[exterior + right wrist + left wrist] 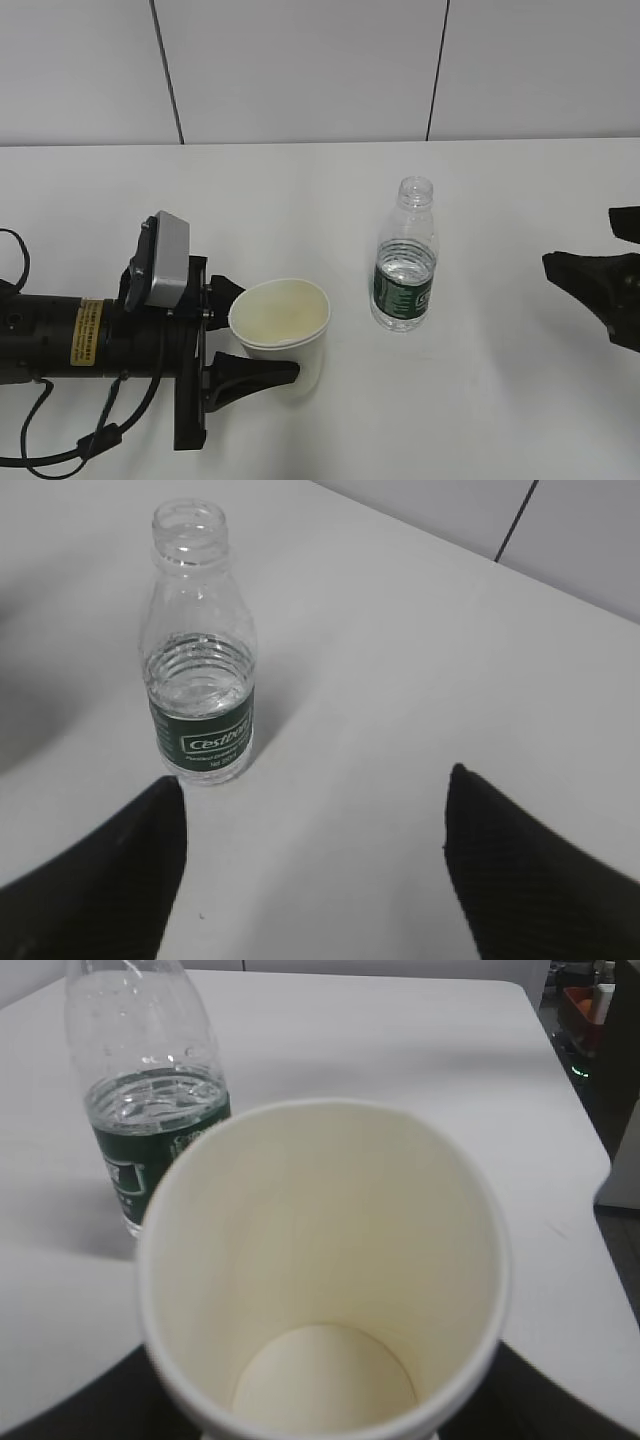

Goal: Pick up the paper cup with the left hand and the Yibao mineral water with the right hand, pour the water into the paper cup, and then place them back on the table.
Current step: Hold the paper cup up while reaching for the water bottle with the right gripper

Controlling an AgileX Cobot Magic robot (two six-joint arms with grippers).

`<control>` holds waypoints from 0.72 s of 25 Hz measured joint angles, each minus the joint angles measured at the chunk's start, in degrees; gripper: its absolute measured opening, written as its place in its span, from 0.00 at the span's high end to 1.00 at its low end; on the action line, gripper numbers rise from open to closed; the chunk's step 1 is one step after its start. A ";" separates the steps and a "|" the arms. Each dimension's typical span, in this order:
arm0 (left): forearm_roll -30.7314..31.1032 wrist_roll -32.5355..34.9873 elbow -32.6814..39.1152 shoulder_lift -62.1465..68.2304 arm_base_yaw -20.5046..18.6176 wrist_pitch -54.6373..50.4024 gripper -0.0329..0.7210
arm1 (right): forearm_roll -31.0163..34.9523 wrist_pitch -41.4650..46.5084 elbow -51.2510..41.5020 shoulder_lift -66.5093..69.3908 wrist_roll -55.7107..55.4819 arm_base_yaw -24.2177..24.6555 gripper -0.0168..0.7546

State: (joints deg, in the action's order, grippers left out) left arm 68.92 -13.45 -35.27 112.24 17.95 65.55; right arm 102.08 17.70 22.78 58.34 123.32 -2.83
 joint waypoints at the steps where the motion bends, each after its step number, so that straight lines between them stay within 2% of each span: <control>1: 0.00 0.00 0.00 0.00 0.00 0.00 0.38 | -0.31 0.00 0.00 0.00 0.00 0.00 0.21; 5: -0.05 0.00 0.00 0.00 0.00 0.00 0.38 | -6.50 0.09 0.00 0.00 -4.89 0.00 0.21; 18: -0.05 0.00 0.00 0.00 0.00 0.00 0.38 | -39.10 1.17 2.61 0.00 -40.21 0.00 0.21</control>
State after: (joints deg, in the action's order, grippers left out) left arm 68.86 -13.45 -35.27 112.24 17.95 65.55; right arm 62.98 18.87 25.39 58.34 83.11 -2.83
